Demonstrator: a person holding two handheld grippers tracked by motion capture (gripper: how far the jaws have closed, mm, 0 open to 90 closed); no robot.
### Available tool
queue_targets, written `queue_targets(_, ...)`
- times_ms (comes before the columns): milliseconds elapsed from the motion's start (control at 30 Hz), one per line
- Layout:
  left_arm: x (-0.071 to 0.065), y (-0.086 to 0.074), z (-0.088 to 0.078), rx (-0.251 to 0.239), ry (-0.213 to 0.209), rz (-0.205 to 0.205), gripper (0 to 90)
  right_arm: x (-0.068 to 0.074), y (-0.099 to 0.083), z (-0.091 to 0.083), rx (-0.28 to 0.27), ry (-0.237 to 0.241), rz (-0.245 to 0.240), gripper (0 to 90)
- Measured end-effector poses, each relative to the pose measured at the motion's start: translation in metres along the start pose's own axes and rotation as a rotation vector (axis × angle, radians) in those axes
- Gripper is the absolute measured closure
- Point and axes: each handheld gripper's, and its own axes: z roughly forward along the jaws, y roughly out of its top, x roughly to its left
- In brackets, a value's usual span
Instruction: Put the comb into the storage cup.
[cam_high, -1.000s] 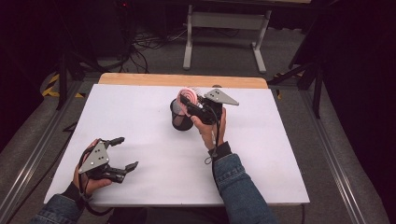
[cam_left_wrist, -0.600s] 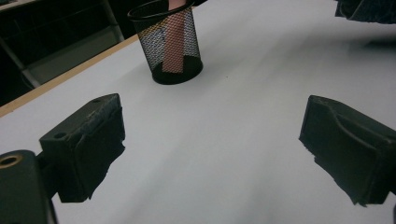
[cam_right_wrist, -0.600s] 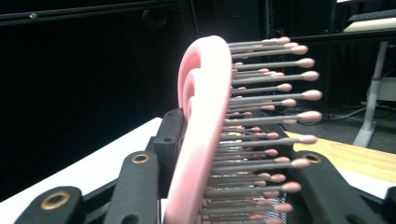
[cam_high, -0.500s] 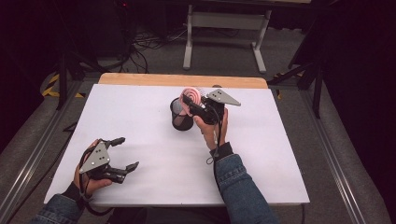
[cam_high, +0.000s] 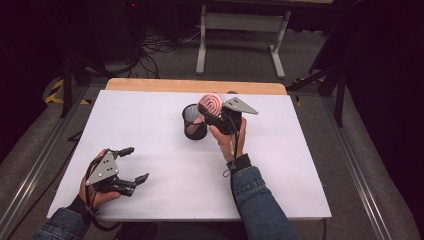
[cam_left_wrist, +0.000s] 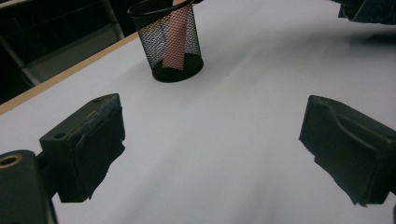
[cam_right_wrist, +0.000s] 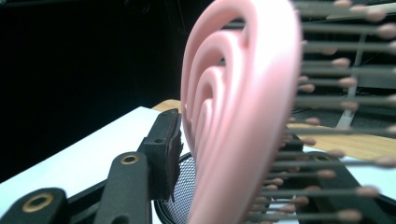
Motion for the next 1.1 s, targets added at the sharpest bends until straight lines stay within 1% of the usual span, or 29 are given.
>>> queue_targets(67,-0.0001,0.0,0.0002,0.001,0.001,0.001,7.7,-0.0004,-0.0005,0.0001,0.001,0.002,-0.001,51.0)
queue_targets(100,-0.0002,-0.0001,0.0003,0.001,0.001,-0.002,7.6,-0.0002,-0.0014,0.0002,0.009,0.007,-0.009,47.8)
queue_targets(133,-0.0002,-0.0001,0.0003,0.001,0.001,-0.002,7.6,-0.0002,-0.0014,0.0002,0.009,0.007,-0.009,47.8)
queue_targets(167,-0.0001,-0.0002,0.0005,0.002,0.0,0.0,7.6,0.0005,-0.0018,0.0005,0.017,0.004,-0.032,46.8)
queue_targets(200,-0.0002,-0.0002,0.0006,0.003,-0.001,0.001,7.7,0.0028,-0.0027,0.0005,0.037,-0.023,-0.079,44.9)
queue_targets(233,-0.0003,-0.0002,0.0007,0.005,-0.002,0.002,7.7,0.0028,-0.0027,0.0005,0.037,-0.023,-0.079,44.9)
queue_targets(367,-0.0006,-0.0002,0.0008,0.007,-0.001,0.002,7.7,0.0043,-0.0027,-0.0002,0.045,-0.027,-0.109,41.9)
queue_targets(400,-0.0006,-0.0002,0.0008,0.007,-0.001,0.002,7.6,0.0048,-0.0024,-0.0004,0.048,-0.025,-0.128,40.5)
queue_targets(433,-0.0007,-0.0002,0.0009,0.005,-0.001,0.0,7.7,0.0049,-0.0022,-0.0004,0.054,-0.026,-0.135,39.2)
queue_targets(467,-0.0006,-0.0002,0.0009,0.008,-0.001,0.003,7.7,0.0049,-0.0022,-0.0004,0.056,-0.022,-0.138,37.3)
queue_targets(500,-0.0006,-0.0002,0.0009,0.008,-0.001,0.003,7.7,0.0049,-0.0022,-0.0004,0.056,-0.022,-0.138,37.3)
queue_targets(533,-0.0007,-0.0002,0.001,0.009,-0.001,0.004,7.7,0.0053,-0.002,-0.0004,0.068,-0.028,-0.155,32.8)
queue_targets(600,-0.0008,-0.0001,0.001,0.009,0.001,0.005,7.6,0.0054,-0.002,-0.0004,0.071,-0.03,-0.16,31.7)
queue_targets(633,-0.0009,-0.0002,0.0011,0.008,0.001,0.006,7.6,0.0053,-0.0021,-0.0005,0.084,-0.033,-0.174,28.6)
queue_targets(667,-0.0009,-0.0002,0.0011,0.009,0.001,0.006,7.6,0.0053,-0.0021,-0.0005,0.084,-0.033,-0.174,28.6)
queue_targets(733,-0.0008,-0.0003,0.0012,0.011,0.001,0.008,7.6,0.0051,-0.0022,-0.0009,0.091,-0.04,-0.185,24.6)
queue_targets(767,-0.0007,-0.0003,0.0012,0.012,0.001,0.008,7.6,0.0051,-0.0022,-0.0009,0.091,-0.04,-0.185,24.6)
queue_targets(833,-0.0004,-0.0005,0.0013,0.014,-0.001,0.007,7.7,0.0054,-0.0021,-0.0016,0.098,-0.05,-0.195,23.6)
queue_targets(900,-0.0003,-0.0006,0.0015,0.016,0.0,0.008,7.6,0.0057,-0.0022,-0.0021,0.107,-0.057,-0.208,20.3)
queue_targets(1000,-0.0004,-0.0004,0.0014,0.015,0.002,0.012,7.6,0.0058,-0.0029,-0.0028,0.118,-0.075,-0.213,15.5)
queue_targets(1100,-0.0005,-0.0005,0.0011,0.012,0.004,0.007,7.7,0.0054,-0.0034,-0.0035,0.116,-0.088,-0.212,14.7)
